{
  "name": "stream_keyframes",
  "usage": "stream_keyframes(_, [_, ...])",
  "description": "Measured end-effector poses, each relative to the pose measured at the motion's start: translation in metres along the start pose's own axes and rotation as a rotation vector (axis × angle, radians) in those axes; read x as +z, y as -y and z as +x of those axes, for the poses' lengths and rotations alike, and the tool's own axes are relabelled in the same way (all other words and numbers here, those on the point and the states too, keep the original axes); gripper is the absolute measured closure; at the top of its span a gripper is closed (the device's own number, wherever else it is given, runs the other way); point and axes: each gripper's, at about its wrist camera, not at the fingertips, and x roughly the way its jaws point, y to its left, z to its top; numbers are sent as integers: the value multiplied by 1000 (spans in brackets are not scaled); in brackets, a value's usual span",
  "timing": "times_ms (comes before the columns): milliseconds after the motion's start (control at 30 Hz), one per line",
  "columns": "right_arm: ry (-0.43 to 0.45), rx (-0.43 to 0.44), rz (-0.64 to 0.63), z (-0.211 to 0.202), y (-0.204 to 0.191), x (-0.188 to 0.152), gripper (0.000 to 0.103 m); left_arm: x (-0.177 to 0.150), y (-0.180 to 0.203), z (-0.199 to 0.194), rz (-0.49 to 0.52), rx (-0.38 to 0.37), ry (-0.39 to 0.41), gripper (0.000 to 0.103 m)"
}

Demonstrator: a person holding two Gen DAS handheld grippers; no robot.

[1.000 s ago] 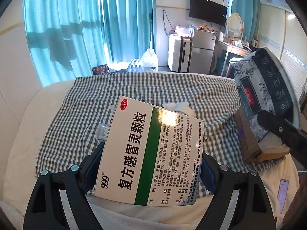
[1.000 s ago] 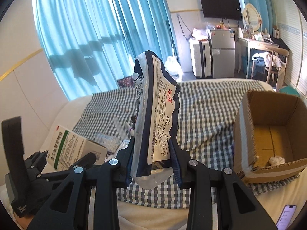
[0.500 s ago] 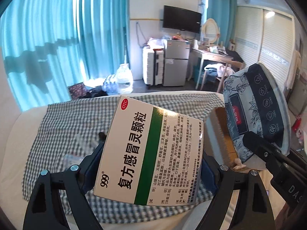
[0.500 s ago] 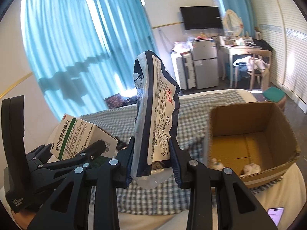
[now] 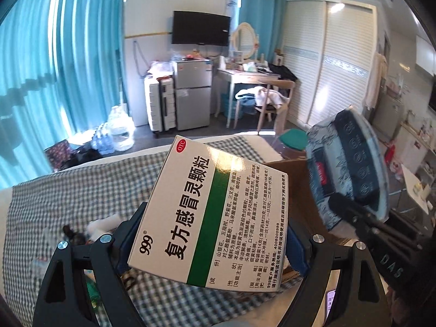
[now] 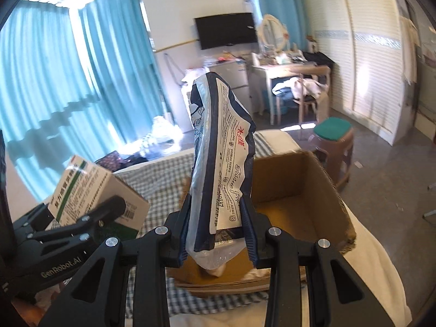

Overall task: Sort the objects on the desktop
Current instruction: 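Open the right tool to drop the packet while the left tool drops the green box into the cardboard box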

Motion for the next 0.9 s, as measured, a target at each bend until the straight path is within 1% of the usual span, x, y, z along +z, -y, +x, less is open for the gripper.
stream_keyframes(133, [-44,-32,41,19,28,-9,70,0,25,26,24,-59,-42,15])
stream_keyframes(267, [-69,-79,74,33,53,-15,68,-7,43,54,62,-51,-70,15])
stream_keyframes(333, [-71,-94,96,36,64,-17,56,-12,49,58,84,-22,-75,12])
stream_keyframes(400, [-70,-101,108,37,71,-16,48,-14,53,62,98,-5,-77,6])
stream_keyframes(467, [-66,-123,120,37,75,-14,43,-14,51,63,104,-7,-82,1])
stream_keyframes(500, [-62,-124,133,36,77,-13,40,-14,50,62,108,3,-84,0])
stream_keyframes(600, [-45,-116,152,28,76,-12,40,-18,43,51,108,4,-70,0])
stream_keyframes(667, [-37,-120,142,22,70,-13,40,-21,32,40,81,-1,-61,0])
stream_keyframes(733, [-34,-109,148,15,63,-15,40,-18,21,35,45,-17,-69,0])
stream_keyframes(767, [-30,-101,154,11,57,-17,40,-15,16,32,20,-29,-65,0])
stream_keyframes(800, [-29,-91,156,8,54,-18,40,-12,13,29,-5,-58,-56,0])
stream_keyframes(867, [-20,-89,156,0,47,-20,40,-5,11,29,-10,-103,-65,0])
stream_keyframes(900, [-13,-97,159,-4,46,-21,40,-2,13,31,2,-106,-79,0])
